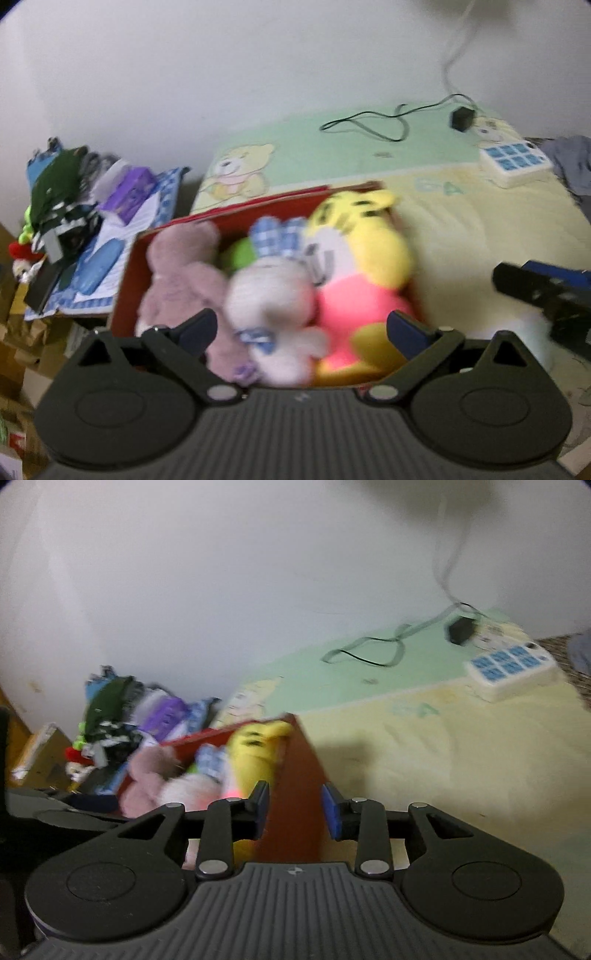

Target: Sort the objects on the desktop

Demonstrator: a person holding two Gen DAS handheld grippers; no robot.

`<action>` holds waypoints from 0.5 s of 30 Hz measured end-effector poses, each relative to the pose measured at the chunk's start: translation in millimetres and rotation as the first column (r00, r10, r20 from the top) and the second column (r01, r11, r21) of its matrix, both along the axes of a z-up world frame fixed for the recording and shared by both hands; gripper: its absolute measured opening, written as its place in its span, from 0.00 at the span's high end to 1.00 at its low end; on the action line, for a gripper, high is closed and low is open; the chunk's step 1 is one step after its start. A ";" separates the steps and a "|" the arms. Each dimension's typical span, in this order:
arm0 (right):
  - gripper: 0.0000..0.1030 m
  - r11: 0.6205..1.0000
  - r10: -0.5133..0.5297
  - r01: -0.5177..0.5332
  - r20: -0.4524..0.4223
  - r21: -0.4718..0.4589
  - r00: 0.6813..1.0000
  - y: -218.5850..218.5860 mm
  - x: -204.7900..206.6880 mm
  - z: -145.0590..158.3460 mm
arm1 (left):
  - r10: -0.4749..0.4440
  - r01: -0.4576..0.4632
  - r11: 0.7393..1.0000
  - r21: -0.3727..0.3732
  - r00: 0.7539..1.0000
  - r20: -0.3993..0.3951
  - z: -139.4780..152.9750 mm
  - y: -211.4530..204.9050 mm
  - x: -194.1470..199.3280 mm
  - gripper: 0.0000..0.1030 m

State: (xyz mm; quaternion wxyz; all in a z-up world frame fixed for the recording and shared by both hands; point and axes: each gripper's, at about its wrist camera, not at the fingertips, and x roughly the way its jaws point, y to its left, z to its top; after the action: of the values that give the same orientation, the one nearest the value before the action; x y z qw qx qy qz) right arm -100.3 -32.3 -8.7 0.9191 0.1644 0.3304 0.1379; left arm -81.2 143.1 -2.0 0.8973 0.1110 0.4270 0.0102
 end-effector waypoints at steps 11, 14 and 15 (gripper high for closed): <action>0.60 0.980 -0.141 0.121 -0.126 -0.156 0.982 -28.4 -0.7 -22.1 | -0.032 0.033 0.999 0.017 0.999 -0.030 -12.5 -35.9 -7.2 0.04; 0.57 0.974 -0.151 0.124 -0.139 -0.187 0.979 -27.7 0.9 -25.0 | -0.033 0.033 0.999 0.017 0.999 -0.032 -15.0 -38.7 -9.8 0.04; 0.57 0.975 -0.149 0.122 -0.139 -0.188 0.979 -28.0 1.6 -25.8 | -0.034 0.035 0.999 0.017 0.999 -0.036 -16.1 -38.8 -9.6 0.04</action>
State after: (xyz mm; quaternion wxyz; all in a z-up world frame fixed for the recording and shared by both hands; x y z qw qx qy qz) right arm -98.7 -60.2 -34.5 0.9094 0.1137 0.3988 0.0316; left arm -90.8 104.4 -18.1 0.8885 0.1263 0.4411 -0.0035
